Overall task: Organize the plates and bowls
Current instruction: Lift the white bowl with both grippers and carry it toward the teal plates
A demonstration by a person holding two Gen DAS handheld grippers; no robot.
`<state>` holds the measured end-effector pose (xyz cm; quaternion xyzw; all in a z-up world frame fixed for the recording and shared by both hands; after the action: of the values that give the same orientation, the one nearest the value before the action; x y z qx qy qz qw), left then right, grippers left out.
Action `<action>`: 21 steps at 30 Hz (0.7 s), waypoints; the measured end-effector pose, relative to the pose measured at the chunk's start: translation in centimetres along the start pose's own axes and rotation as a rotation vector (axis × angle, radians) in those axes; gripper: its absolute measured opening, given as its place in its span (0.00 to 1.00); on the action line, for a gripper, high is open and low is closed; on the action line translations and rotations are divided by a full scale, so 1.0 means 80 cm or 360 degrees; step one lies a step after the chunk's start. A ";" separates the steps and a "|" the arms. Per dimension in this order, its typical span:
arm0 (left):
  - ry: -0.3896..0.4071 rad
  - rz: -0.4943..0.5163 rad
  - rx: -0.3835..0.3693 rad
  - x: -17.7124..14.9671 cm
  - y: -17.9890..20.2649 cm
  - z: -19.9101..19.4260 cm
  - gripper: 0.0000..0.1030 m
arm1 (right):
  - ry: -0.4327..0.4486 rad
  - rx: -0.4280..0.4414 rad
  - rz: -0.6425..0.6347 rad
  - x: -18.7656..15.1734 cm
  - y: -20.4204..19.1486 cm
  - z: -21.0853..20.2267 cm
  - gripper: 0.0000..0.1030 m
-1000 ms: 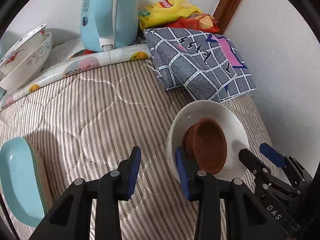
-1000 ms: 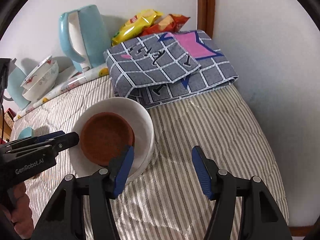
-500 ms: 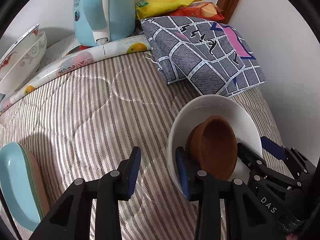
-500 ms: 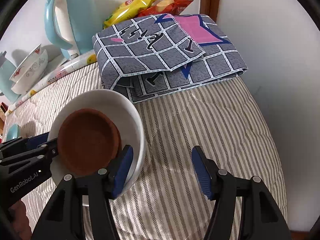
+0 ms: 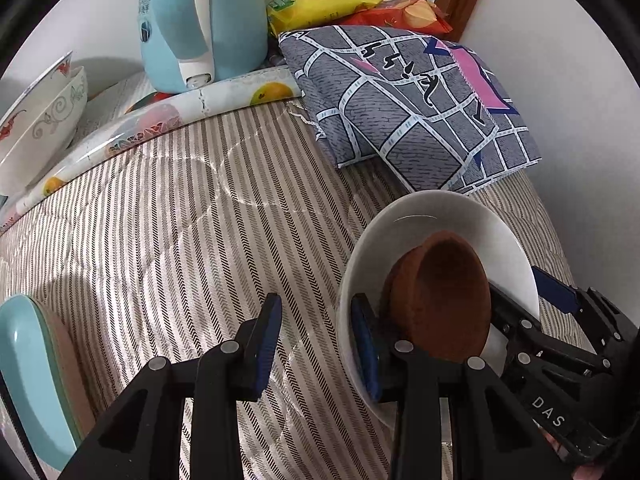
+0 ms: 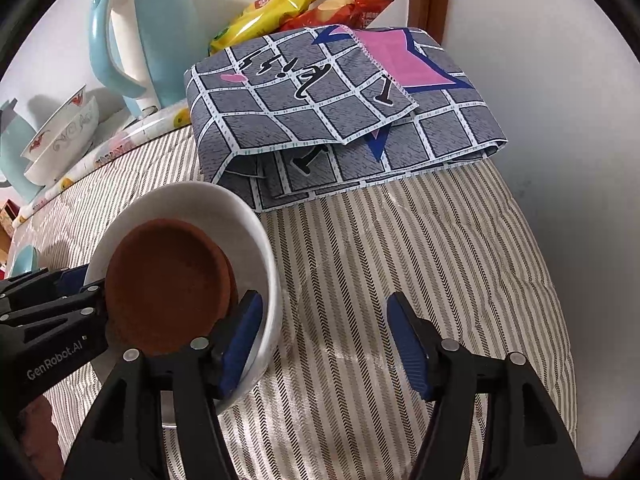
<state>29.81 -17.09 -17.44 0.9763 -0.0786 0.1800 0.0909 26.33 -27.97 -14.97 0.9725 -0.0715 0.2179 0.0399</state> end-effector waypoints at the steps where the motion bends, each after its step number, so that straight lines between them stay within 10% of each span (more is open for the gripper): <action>1: -0.0012 -0.0009 -0.0005 0.001 -0.001 0.001 0.34 | 0.0007 0.0003 -0.0001 0.000 -0.001 0.000 0.62; 12: 0.0014 -0.0039 -0.0037 0.000 -0.001 0.004 0.31 | -0.0011 0.0059 0.0057 -0.001 0.005 0.001 0.62; 21: 0.0046 -0.0043 -0.0096 -0.004 0.005 0.004 0.11 | 0.0005 0.0097 0.0057 -0.003 -0.010 -0.005 0.34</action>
<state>29.58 -17.48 -17.77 0.9714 -0.0694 0.1902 0.1238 26.09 -27.13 -14.74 0.9715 -0.0821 0.2222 0.0066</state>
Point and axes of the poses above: each gripper's, at about its wrist camera, not at the fingertips, and z roughly the way its jaws point, y to its right, x to its top, the point moved 2 cm from there along z, roughly the way its jaws point, and after that the axes turned 3 degrees about -x, right-handed, at the moved point
